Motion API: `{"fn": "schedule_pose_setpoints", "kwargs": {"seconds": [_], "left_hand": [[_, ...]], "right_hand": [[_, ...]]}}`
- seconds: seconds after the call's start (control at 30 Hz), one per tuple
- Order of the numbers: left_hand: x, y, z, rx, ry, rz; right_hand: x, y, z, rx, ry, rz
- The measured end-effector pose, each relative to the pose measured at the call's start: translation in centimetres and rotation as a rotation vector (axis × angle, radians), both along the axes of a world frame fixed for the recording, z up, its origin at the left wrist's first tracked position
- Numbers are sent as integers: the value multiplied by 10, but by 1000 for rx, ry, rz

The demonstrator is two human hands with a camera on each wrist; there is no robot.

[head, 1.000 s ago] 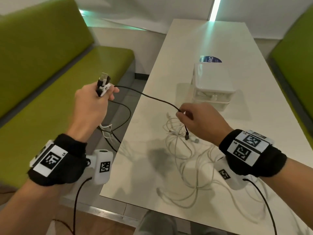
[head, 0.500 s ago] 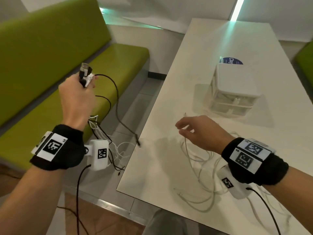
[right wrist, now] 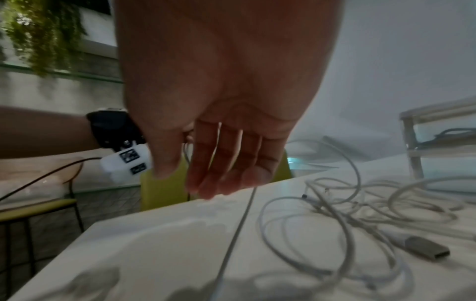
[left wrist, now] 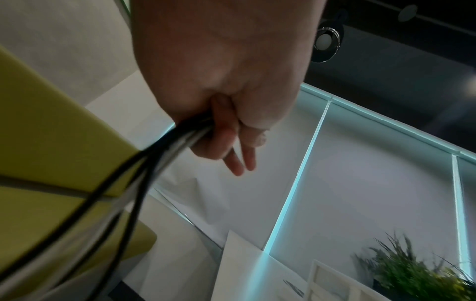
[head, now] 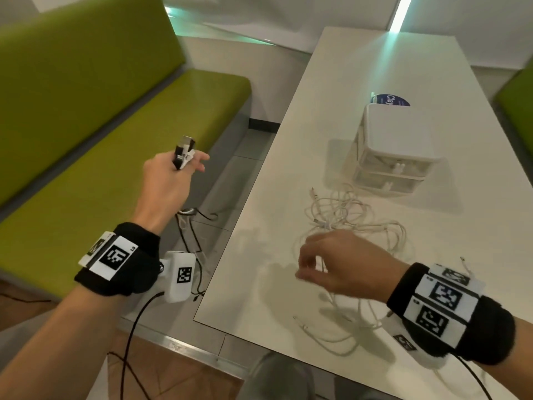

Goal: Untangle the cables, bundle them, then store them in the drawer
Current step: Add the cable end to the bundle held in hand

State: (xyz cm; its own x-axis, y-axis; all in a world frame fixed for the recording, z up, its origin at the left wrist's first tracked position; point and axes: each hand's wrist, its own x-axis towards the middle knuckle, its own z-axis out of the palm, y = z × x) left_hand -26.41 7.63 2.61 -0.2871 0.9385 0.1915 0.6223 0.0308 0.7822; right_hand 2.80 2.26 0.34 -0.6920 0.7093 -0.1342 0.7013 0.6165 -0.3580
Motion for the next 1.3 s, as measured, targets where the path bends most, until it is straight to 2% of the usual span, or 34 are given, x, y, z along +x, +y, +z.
{"fn": "schedule_pose_setpoints", "kwargs": {"seconds": [0.1, 0.17, 0.27, 0.33, 0.4, 0.5, 0.63, 0.73, 0.83, 1.0, 1.13, 1.3], "left_hand": [[14, -3, -3, 8, -111, -135], [25, -6, -2, 19, -191, -199], [36, -5, -2, 23, -233, -252], [41, -4, -3, 3, -271, -282], [49, -7, -5, -43, -309, -330], [66, -16, -8, -116, -353, -382], [95, -32, -8, -119, -341, -434], [116, -40, -8, -135, -272, -435], [127, -42, -9, -152, -180, -437], [131, -46, -12, -154, -126, -478], [130, -47, -18, -91, -124, -533], [133, -45, -22, -116, -132, -488]], "right_hand": [[-1, -19, -13, -178, -268, 128], [-1, -27, -20, -231, -395, 181], [-1, -30, -24, -196, -411, 206], [1, -27, -22, -200, -373, 139], [4, -20, -17, -220, -227, 16], [9, -7, -5, -234, 146, -235], [7, 0, 15, -78, 599, -490], [3, 4, 30, -112, 890, -561], [-4, 4, 40, -188, 1017, -523], [-12, 6, 37, -119, 900, -532], [-15, 4, 35, -37, 762, -443], [-15, 4, 31, 126, 631, -339]]}}
